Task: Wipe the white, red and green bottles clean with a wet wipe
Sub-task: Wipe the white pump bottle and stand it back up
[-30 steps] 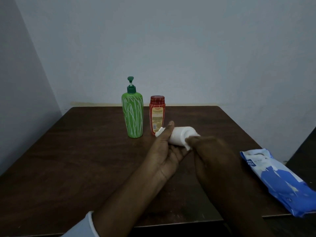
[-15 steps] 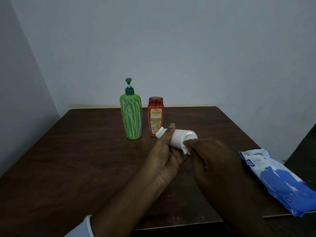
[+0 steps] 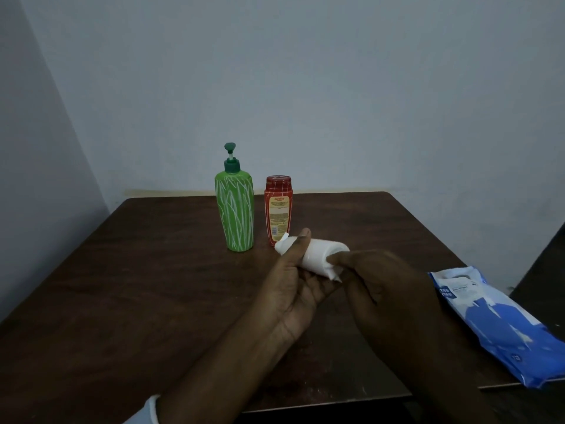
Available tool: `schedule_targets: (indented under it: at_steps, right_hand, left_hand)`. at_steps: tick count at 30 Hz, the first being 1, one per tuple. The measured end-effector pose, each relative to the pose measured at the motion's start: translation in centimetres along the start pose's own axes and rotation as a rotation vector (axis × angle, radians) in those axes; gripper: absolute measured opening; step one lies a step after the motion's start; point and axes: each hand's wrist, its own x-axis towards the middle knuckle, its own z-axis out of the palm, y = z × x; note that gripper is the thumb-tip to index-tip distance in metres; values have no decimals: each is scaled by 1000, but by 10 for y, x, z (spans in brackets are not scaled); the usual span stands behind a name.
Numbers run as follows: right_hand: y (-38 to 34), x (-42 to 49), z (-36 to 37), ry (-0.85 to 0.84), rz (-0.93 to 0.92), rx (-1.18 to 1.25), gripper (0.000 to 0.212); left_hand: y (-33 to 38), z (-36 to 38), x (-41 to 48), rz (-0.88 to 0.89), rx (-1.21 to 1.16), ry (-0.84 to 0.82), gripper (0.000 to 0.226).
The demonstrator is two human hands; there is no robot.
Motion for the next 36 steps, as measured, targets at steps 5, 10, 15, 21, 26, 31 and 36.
schedule_targets:
  at_steps: [5, 10, 15, 21, 26, 31, 36]
  right_hand:
    - [1, -1, 0, -79, -5, 50, 20]
    - [3, -1, -20, 9, 101, 183, 22]
    - [1, -11, 8, -6, -121, 23, 30]
    - [11, -7, -7, -139, -138, 6, 32]
    - [7, -1, 6, 41, -151, -17, 30]
    - [10, -13, -6, -186, -185, -13, 33]
    - [21, -9, -32, -36, 69, 91, 22]
  left_hand:
    - [5, -1, 3, -14, -16, 17, 43]
    - [7, -9, 9, -50, -27, 26, 58]
    - [1, -10, 10, -77, -59, 5, 58]
    - [9, -15, 16, -55, -72, 68, 61]
    - [3, -7, 10, -75, -106, -11, 64]
    - [5, -13, 11, -88, -69, 37, 63]
    - [13, -25, 16, -95, 159, -58, 57]
